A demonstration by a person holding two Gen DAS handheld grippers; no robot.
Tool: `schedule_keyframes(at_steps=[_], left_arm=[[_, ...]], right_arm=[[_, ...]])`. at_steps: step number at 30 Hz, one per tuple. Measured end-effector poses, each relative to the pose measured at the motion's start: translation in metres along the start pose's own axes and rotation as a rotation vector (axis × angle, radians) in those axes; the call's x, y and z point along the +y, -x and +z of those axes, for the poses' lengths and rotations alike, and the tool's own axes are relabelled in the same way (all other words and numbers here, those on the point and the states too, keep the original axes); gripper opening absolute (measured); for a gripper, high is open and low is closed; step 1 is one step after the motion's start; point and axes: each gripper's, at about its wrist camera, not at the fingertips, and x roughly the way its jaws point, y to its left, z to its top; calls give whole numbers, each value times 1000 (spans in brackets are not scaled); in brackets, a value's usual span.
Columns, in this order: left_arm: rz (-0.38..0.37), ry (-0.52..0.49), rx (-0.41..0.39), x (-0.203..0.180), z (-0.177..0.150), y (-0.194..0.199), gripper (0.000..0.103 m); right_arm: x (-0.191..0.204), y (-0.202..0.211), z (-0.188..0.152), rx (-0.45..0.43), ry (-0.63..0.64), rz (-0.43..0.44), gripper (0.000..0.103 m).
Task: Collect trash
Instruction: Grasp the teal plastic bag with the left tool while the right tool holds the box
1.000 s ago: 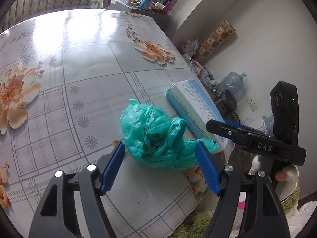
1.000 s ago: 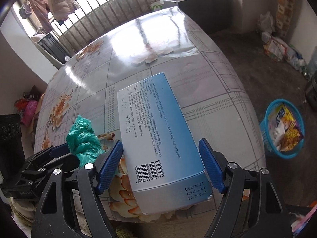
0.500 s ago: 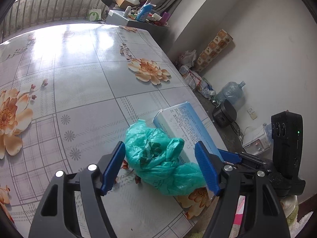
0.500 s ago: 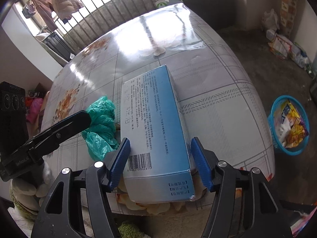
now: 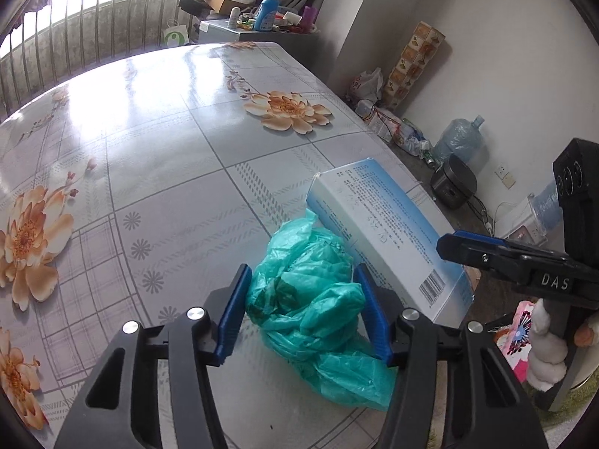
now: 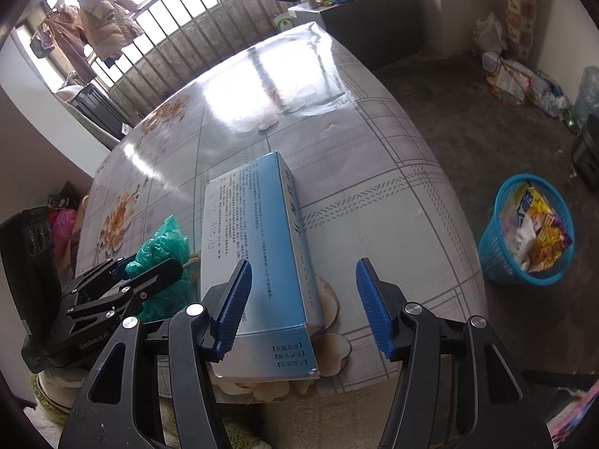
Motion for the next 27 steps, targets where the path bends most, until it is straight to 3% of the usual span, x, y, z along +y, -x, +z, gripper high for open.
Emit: schedule_keyframes(at_steps=[2, 7, 10, 14, 27], left_arm=[[44, -38, -5, 1, -1, 6, 54], [100, -81, 25, 5, -7, 10, 58], [99, -51, 43, 8, -12, 11, 64], [99, -51, 52, 7, -16, 9, 65], [133, -89, 70, -2, -23, -1, 58]], right_arm=[[6, -2, 2, 1, 14, 17, 68], [25, -12, 7, -1, 86, -5, 74], [31, -18, 8, 9, 103, -16, 76], [36, -26, 7, 29, 123, -25, 76], [39, -41, 4, 72, 135, -52, 76]])
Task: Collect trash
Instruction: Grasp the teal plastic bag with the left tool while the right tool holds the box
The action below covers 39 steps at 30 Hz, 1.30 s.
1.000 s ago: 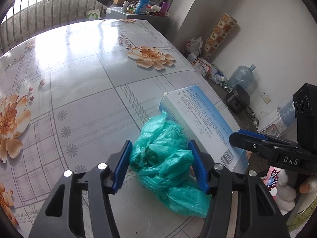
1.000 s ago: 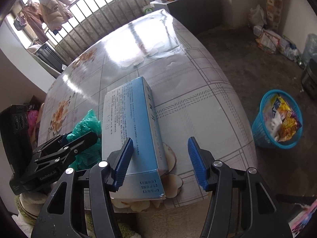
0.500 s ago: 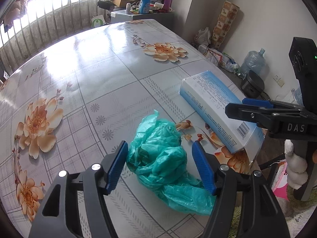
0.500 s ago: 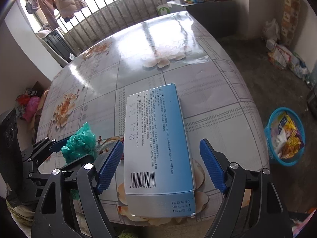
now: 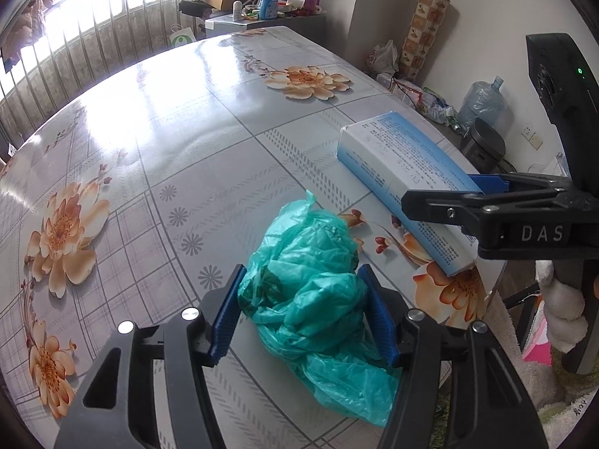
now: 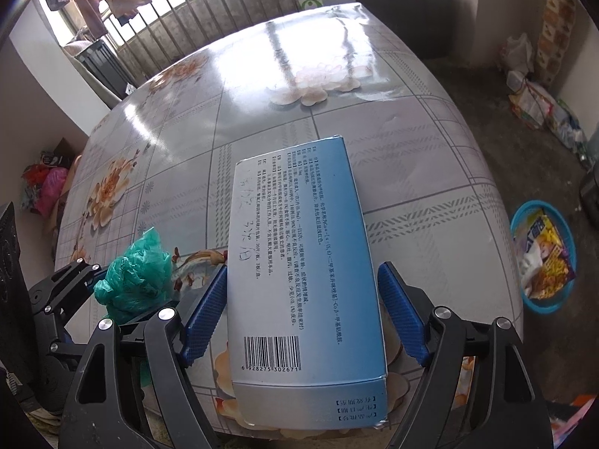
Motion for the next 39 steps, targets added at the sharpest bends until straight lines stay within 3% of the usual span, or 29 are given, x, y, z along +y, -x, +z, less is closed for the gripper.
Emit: schedule_keyframes(at_steps=[7, 14, 29, 39], left_arm=[[9, -10, -1, -2, -1, 0, 58], [11, -11, -3, -3, -1, 0, 57], [58, -52, -39, -18, 1, 16, 55], [16, -70, -98, -25, 13, 36, 55]], right_arm=[[1, 0, -3, -6, 26, -20, 76], [-1, 4, -3, -13, 27, -10, 70], [-24, 28, 3, -90, -60, 105, 67], [-45, 50, -9, -152, -165, 191, 67]])
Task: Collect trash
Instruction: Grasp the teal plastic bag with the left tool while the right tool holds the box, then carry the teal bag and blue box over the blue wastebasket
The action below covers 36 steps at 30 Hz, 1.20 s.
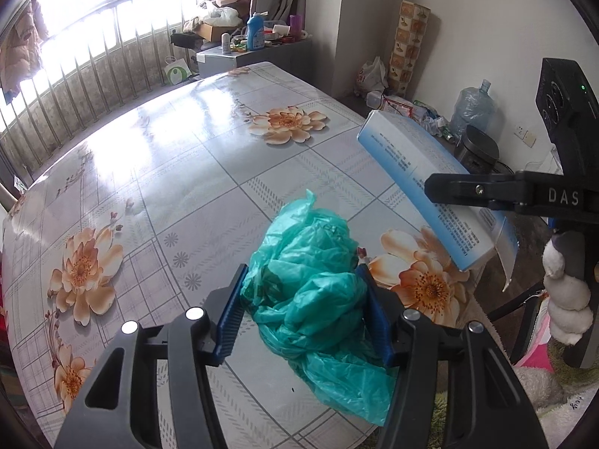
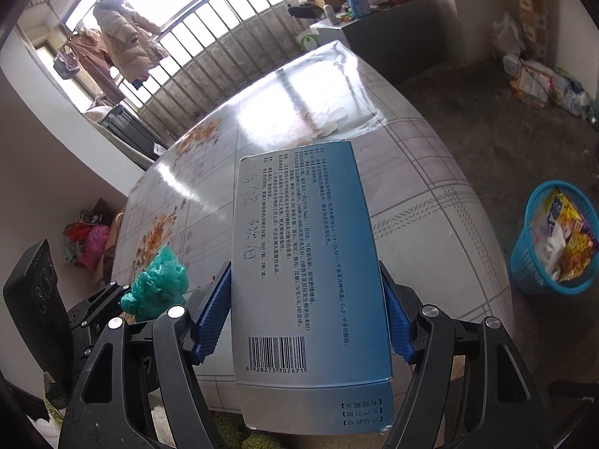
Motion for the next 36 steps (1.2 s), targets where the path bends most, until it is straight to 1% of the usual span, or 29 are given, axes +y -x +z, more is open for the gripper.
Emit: schedule_keyframes(at_steps=[4, 8, 12, 16, 28, 33, 36], left_arm=[[-29, -9, -8, -6, 10, 5, 55], [-41, -33, -14, -19, 21, 9, 55], [-43, -74, -28, -38, 34, 11, 55], [-61, -113, -34, -60, 49, 8, 55], [-114, -224, 8, -123, 79, -23, 55], [-142, -282, 19, -152, 98, -40, 55], [-165, -322, 31, -173, 111, -53, 55]], right_arm=[[-6, 9, -4, -33, -32, 20, 67], [-14, 19, -3, -70, -65, 55, 67], [-26, 30, -3, -107, -95, 82, 67], [-41, 41, -4, -140, -126, 99, 67], [-91, 66, -18, -219, -254, 109, 67], [-112, 73, -22, -245, -313, 106, 67], [-132, 81, -25, -267, -352, 96, 67]])
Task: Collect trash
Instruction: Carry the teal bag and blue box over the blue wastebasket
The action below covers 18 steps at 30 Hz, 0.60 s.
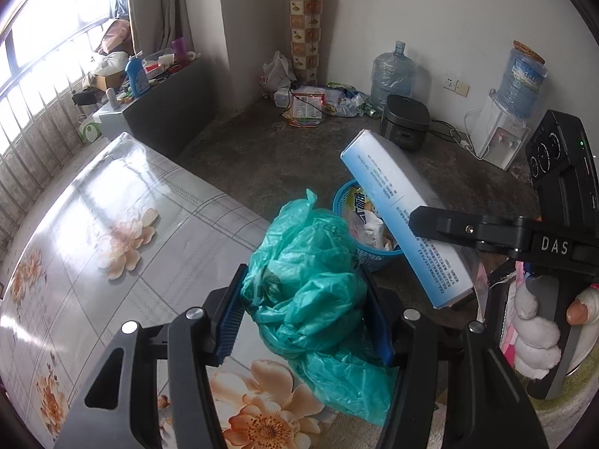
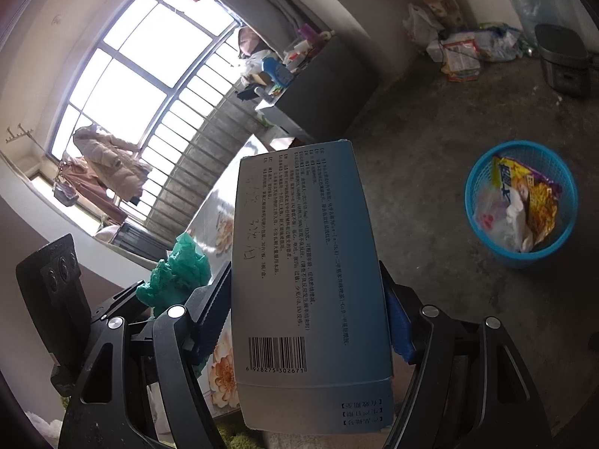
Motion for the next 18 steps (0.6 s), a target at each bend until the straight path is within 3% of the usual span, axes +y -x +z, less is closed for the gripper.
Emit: schedule_keyframes(at_steps=[5, 11, 18], left_arm=[[-63, -45, 31, -17, 30, -33, 55], [-163, -32, 104, -33, 73, -90, 55], [-256, 10, 258, -56, 114, -185, 56]], right_arm=[[-38, 24, 11, -68, -76, -52, 67], [-99, 48, 20, -146, -223, -157, 67], [-167, 58, 15, -187, -445, -291, 67]])
